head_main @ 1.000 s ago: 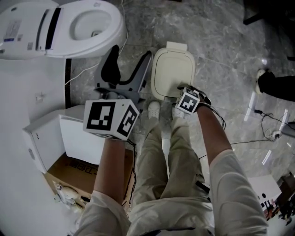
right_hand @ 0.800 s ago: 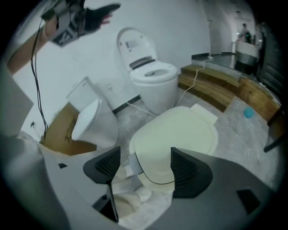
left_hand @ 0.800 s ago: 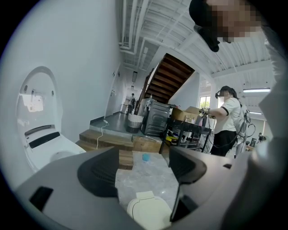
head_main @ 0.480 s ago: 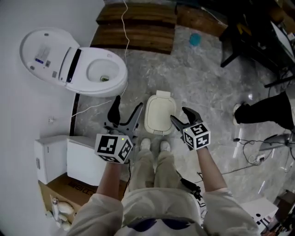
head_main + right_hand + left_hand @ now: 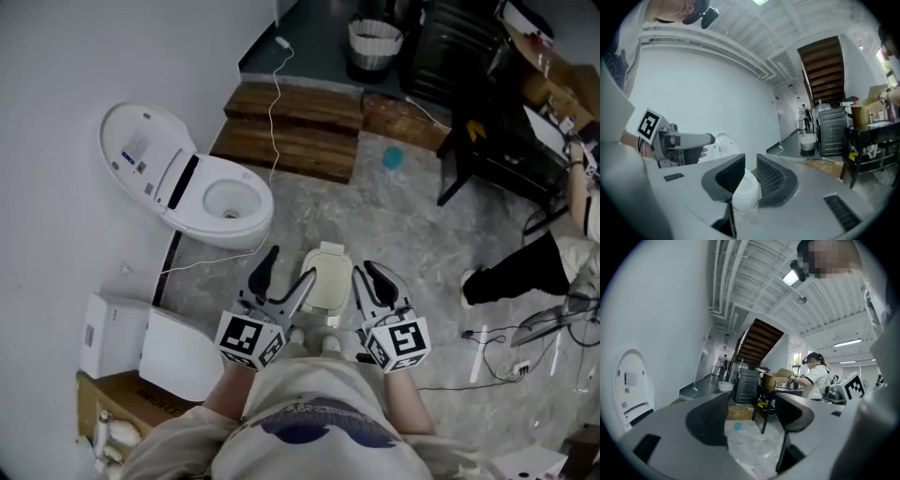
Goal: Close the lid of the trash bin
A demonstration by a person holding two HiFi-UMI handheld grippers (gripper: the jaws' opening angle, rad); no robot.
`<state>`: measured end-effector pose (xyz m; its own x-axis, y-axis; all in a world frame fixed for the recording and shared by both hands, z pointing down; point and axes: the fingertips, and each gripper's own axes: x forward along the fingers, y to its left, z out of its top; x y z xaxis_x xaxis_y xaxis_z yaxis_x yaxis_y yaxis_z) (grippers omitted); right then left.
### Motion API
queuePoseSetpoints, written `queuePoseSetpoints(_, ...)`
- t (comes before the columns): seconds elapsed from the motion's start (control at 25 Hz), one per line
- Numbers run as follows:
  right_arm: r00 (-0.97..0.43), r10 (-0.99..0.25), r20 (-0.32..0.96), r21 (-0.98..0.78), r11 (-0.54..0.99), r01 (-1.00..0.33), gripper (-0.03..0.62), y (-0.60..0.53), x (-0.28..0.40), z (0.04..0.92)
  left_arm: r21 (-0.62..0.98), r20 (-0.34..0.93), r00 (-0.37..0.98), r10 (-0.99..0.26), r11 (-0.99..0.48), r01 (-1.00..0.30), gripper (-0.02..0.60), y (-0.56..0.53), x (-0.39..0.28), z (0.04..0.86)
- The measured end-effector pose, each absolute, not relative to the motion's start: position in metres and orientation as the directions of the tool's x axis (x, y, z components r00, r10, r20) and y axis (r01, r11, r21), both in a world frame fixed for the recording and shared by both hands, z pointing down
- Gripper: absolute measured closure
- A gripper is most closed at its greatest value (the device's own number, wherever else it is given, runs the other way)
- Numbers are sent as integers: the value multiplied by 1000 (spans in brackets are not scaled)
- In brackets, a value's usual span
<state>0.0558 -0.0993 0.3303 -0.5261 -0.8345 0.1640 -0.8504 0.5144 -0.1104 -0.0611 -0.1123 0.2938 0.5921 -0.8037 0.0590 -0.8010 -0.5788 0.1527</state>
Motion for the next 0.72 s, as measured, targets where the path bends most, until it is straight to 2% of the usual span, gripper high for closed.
queuePoseSetpoints(0.12,-533,-835,139,-70,529,-846,553,-84,46,319,131,33,586,-810,-578,-806,345,-103,-63,282)
queuePoseSetpoints(0.2,-513,-850,118,-72,508,-858,582,-78,45,315,120,18,576,-817,-570,-813,439,-100,-67,275)
queuePoseSetpoints(0.32,-481,-873,78,-79,475,-876,585,-75,50,308,75,-9,569,-822,-568,-820,581,-97,-66,262)
queuePoseSetpoints(0.72,-442,-897,28,-96,438,-894,585,-71,59,298,23,-31,575,-818,-575,-818,583,-92,-59,256)
